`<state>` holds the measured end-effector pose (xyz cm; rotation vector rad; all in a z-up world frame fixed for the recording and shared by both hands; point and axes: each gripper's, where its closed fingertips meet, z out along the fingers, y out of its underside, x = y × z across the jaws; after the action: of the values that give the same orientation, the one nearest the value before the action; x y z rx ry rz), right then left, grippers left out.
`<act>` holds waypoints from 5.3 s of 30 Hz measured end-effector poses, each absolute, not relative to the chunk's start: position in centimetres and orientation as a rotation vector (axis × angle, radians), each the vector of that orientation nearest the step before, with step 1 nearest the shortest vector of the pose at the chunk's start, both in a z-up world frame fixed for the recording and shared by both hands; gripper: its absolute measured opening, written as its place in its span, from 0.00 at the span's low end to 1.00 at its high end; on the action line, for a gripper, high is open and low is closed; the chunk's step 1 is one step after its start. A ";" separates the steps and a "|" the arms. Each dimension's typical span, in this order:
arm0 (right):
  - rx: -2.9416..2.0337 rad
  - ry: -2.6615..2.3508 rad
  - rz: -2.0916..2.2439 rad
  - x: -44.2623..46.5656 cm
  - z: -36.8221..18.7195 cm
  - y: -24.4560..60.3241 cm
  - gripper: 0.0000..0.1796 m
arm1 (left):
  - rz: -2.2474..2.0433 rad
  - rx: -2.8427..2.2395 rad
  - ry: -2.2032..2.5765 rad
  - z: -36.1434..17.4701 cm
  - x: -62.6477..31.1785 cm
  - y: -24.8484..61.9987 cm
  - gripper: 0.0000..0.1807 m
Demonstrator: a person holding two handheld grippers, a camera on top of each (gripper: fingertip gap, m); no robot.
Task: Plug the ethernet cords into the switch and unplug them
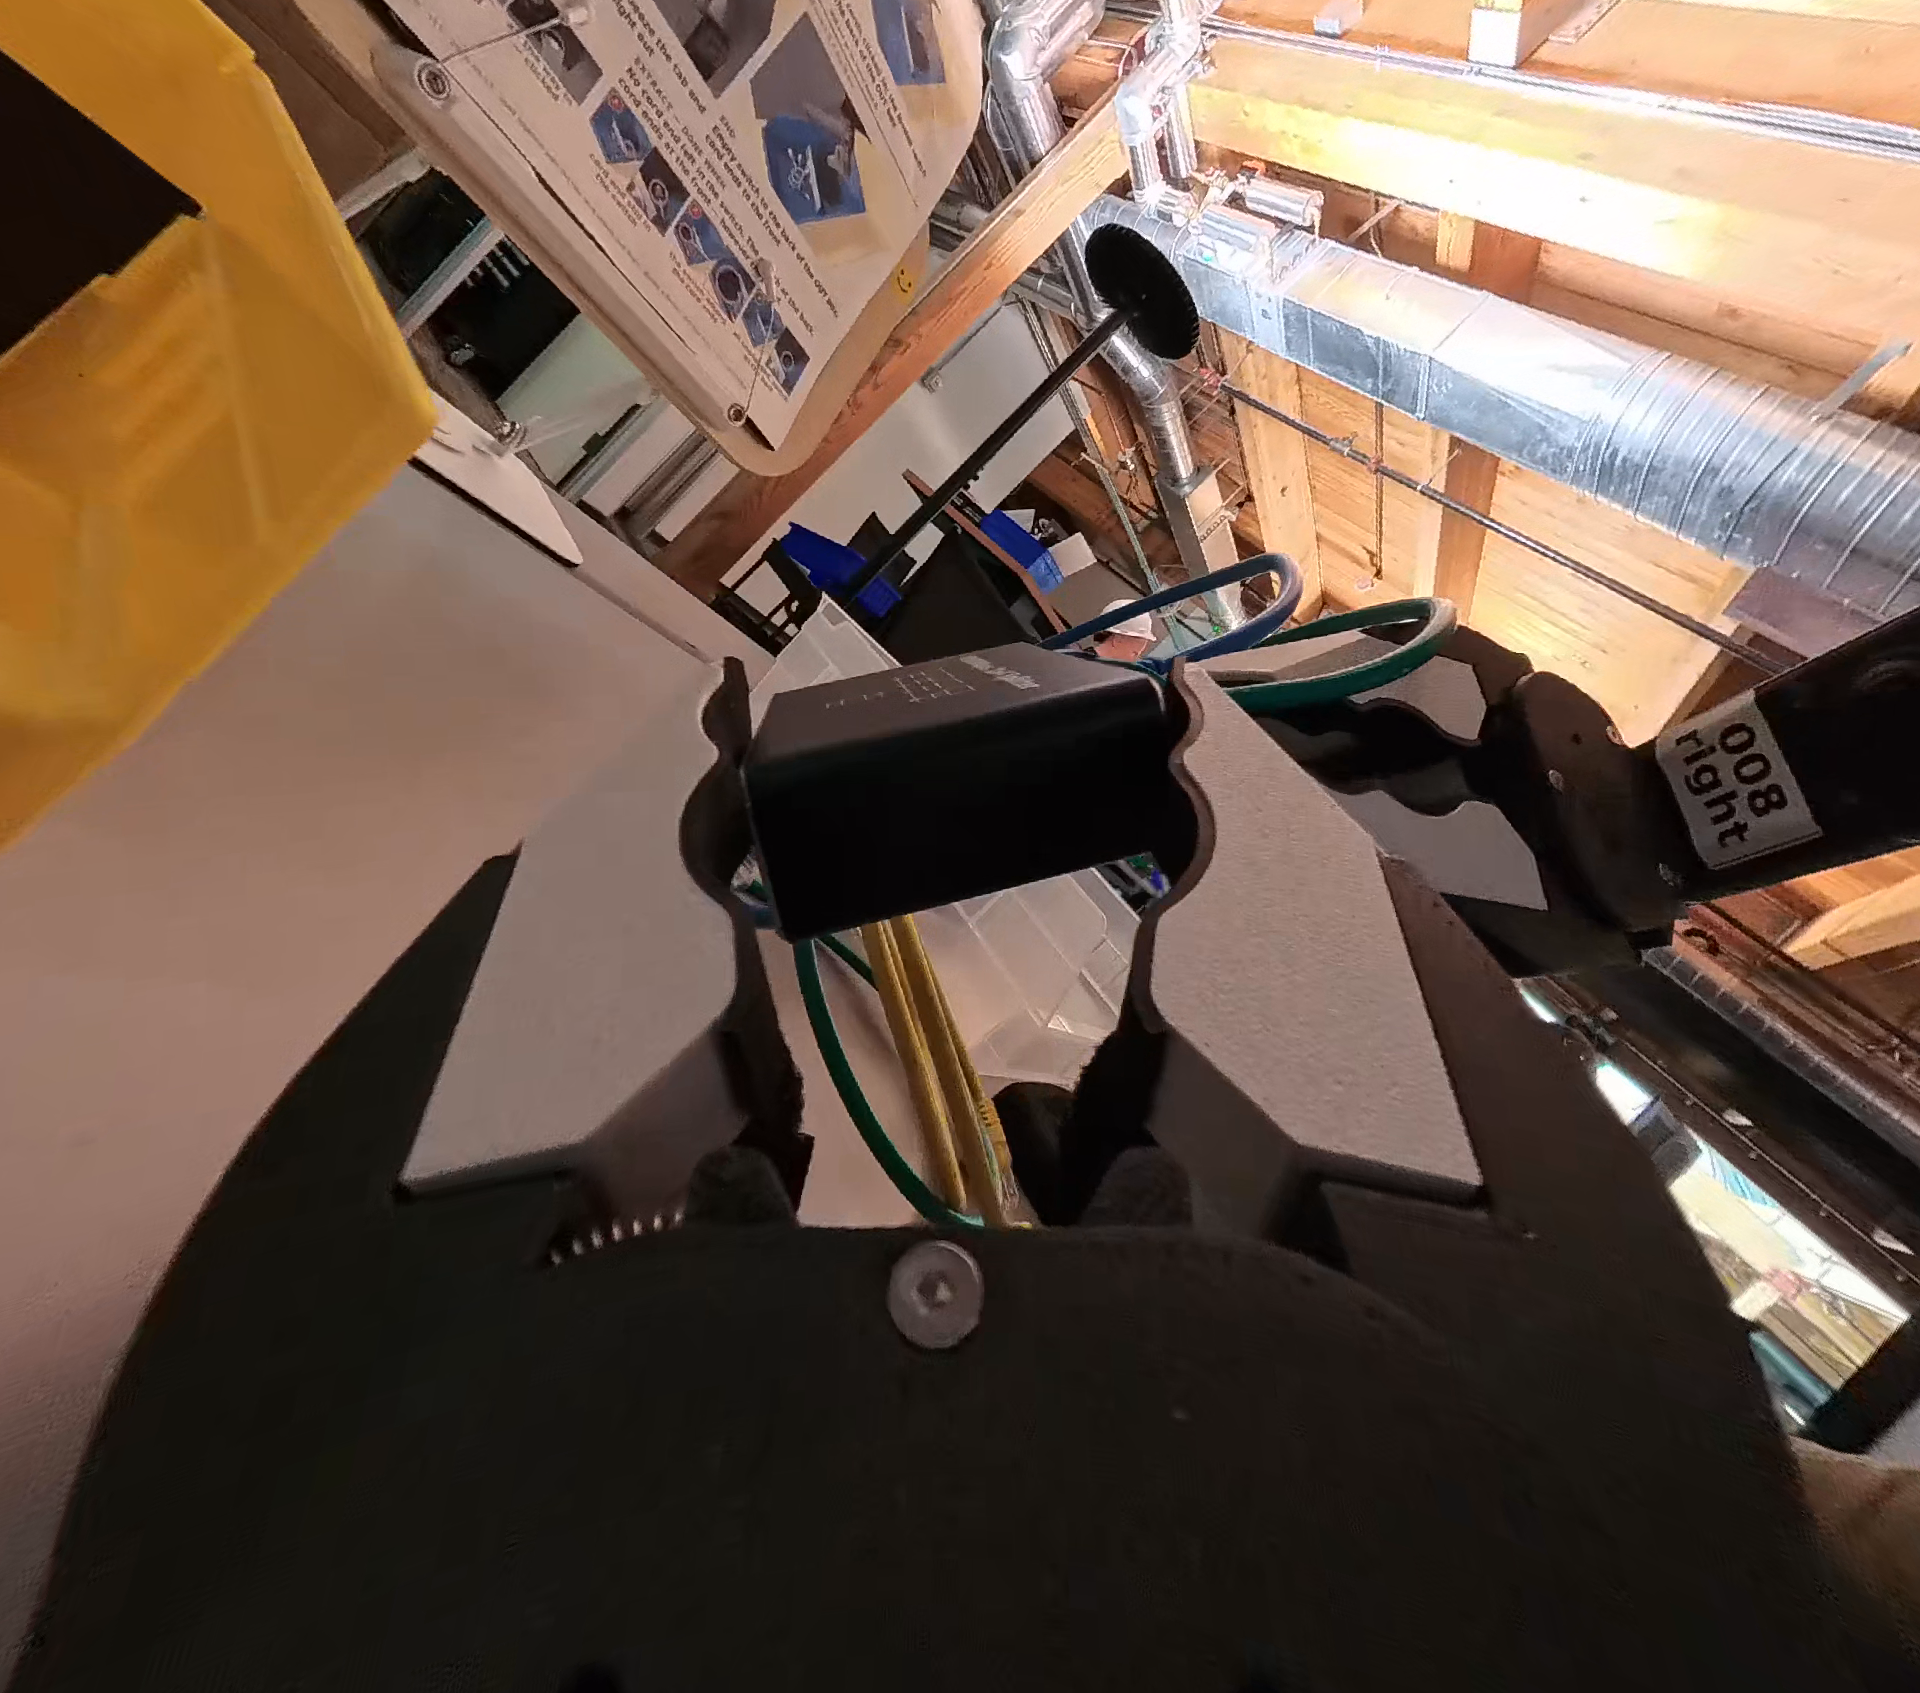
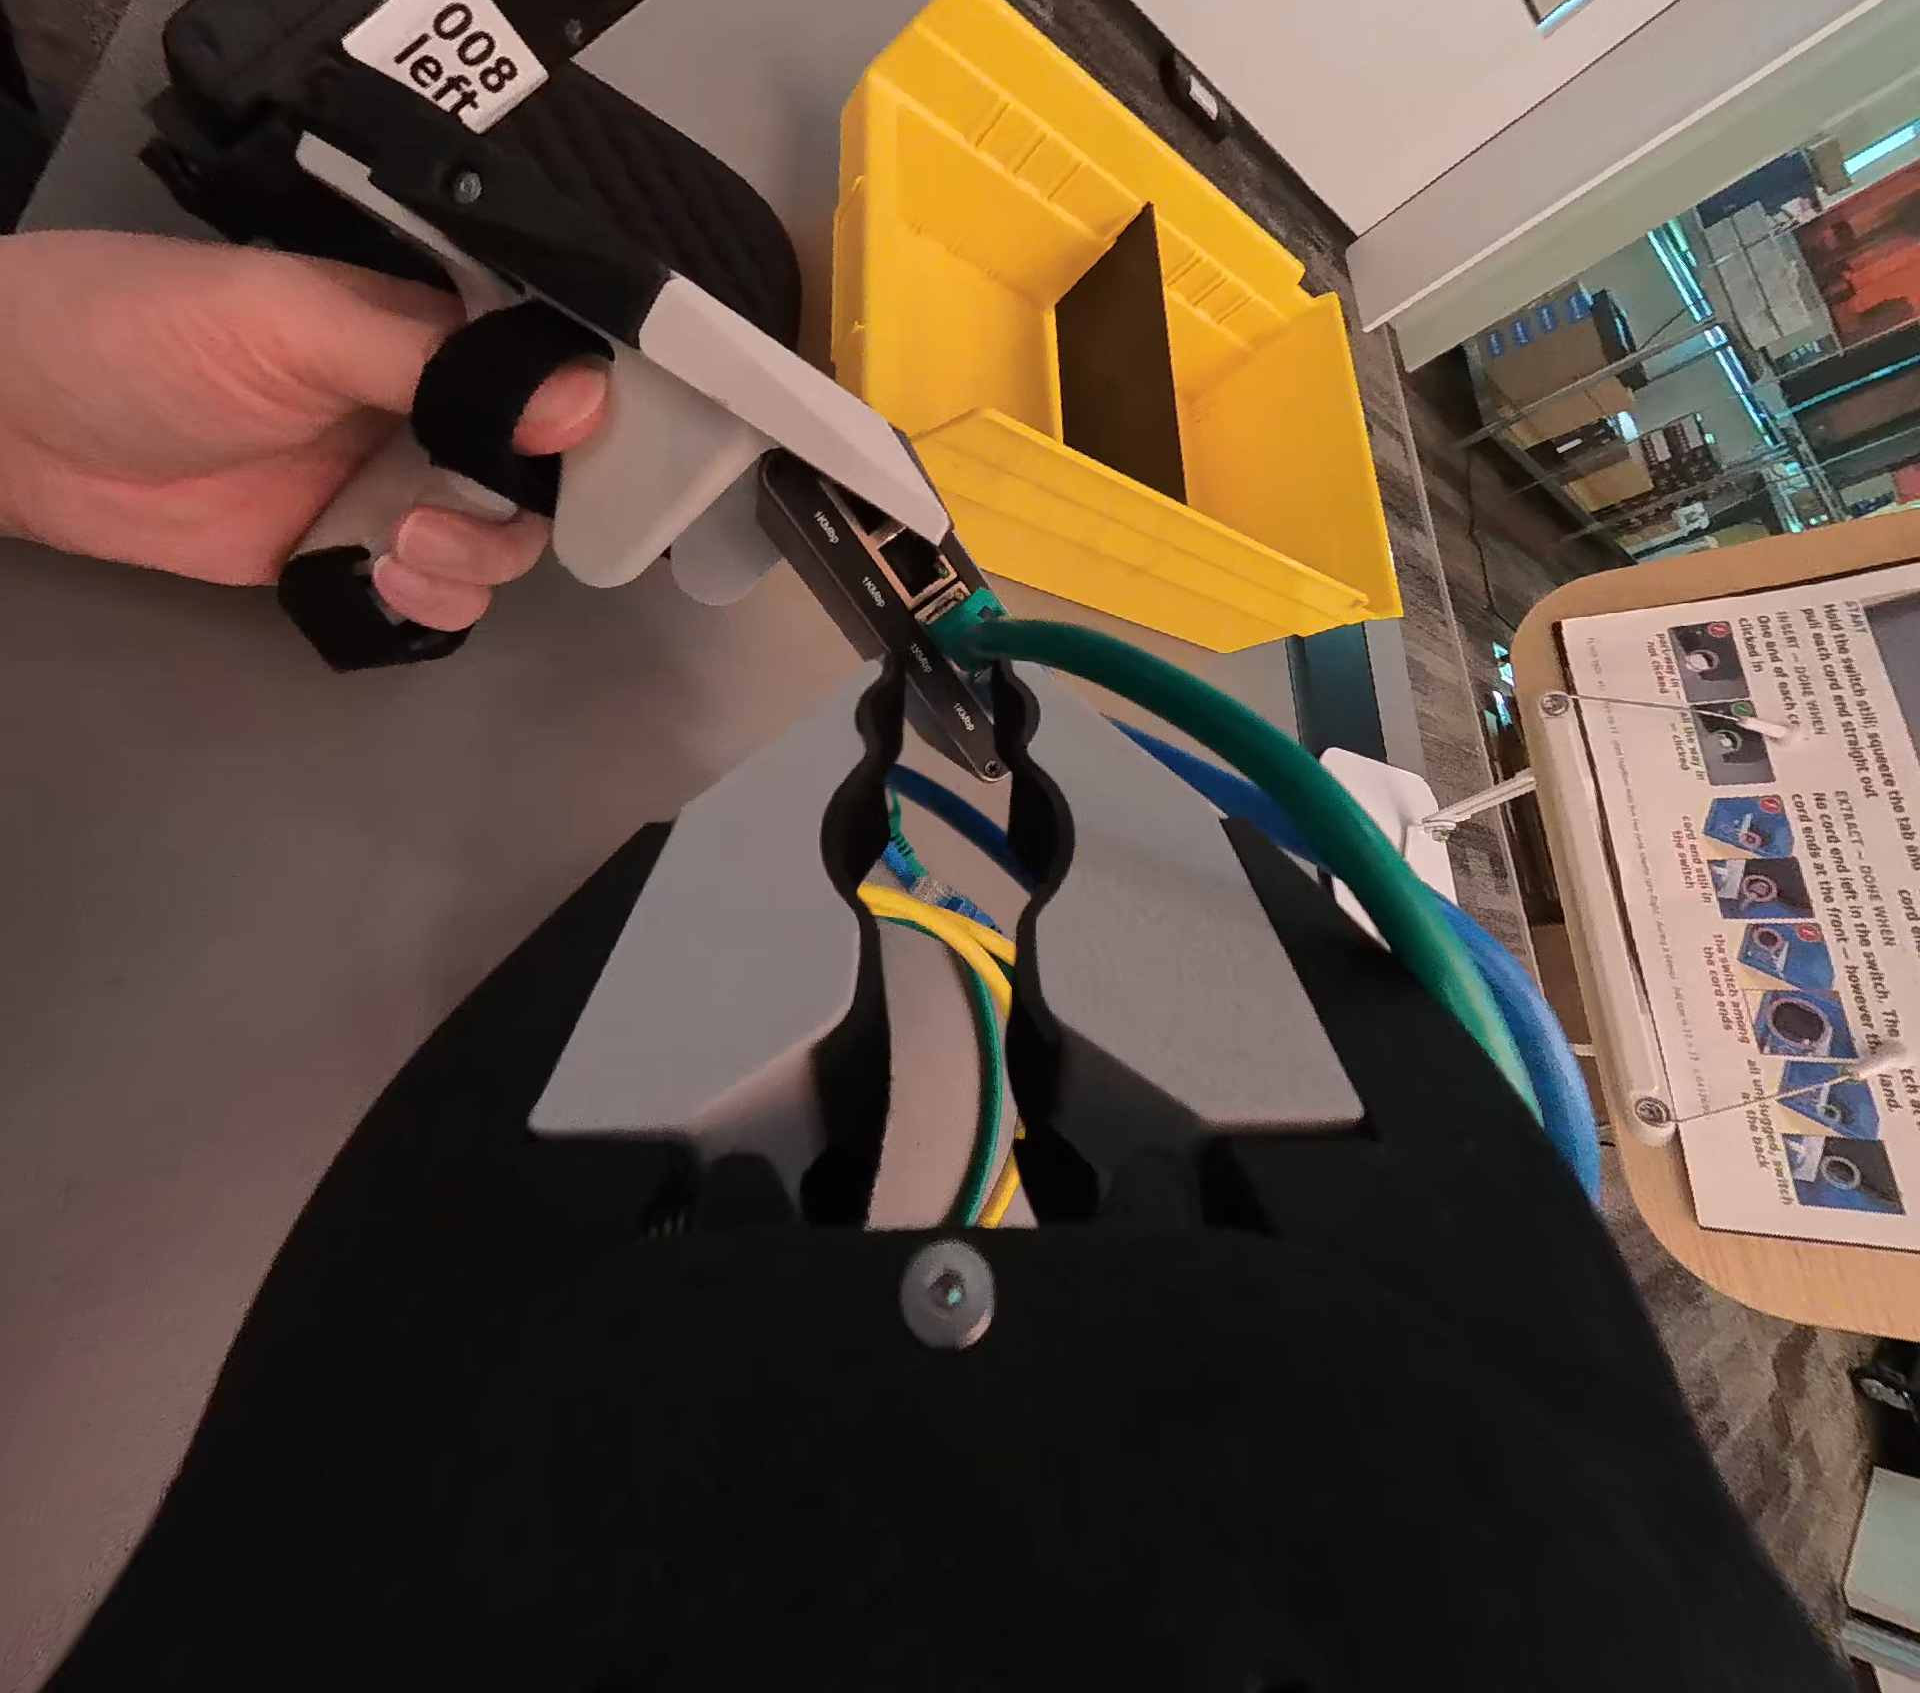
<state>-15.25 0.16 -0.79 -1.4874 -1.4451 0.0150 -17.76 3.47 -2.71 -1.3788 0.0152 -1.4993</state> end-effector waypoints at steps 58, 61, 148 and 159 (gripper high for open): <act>-1.077 -1.661 -0.292 -16.3 -3.2 1.0 0.20 | -1.551 -1.538 0.575 -2.4 -15.1 -0.7 0.50; -1.134 -1.668 -0.284 -15.9 -3.8 1.4 0.20 | -1.640 -1.542 0.465 -2.9 -14.9 -0.3 0.50; -1.412 -1.166 0.444 -17.9 5.6 -4.1 0.04 | -1.017 -1.003 0.235 5.6 -21.1 -1.4 0.49; -1.344 -1.168 0.443 -18.2 6.1 -4.2 0.05 | -1.046 -0.975 0.193 6.3 -21.6 -1.6 0.49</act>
<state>-18.22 -4.24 6.06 -1.3443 -1.1682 0.4434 -21.63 -1.61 6.35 -0.9749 0.1926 -1.0458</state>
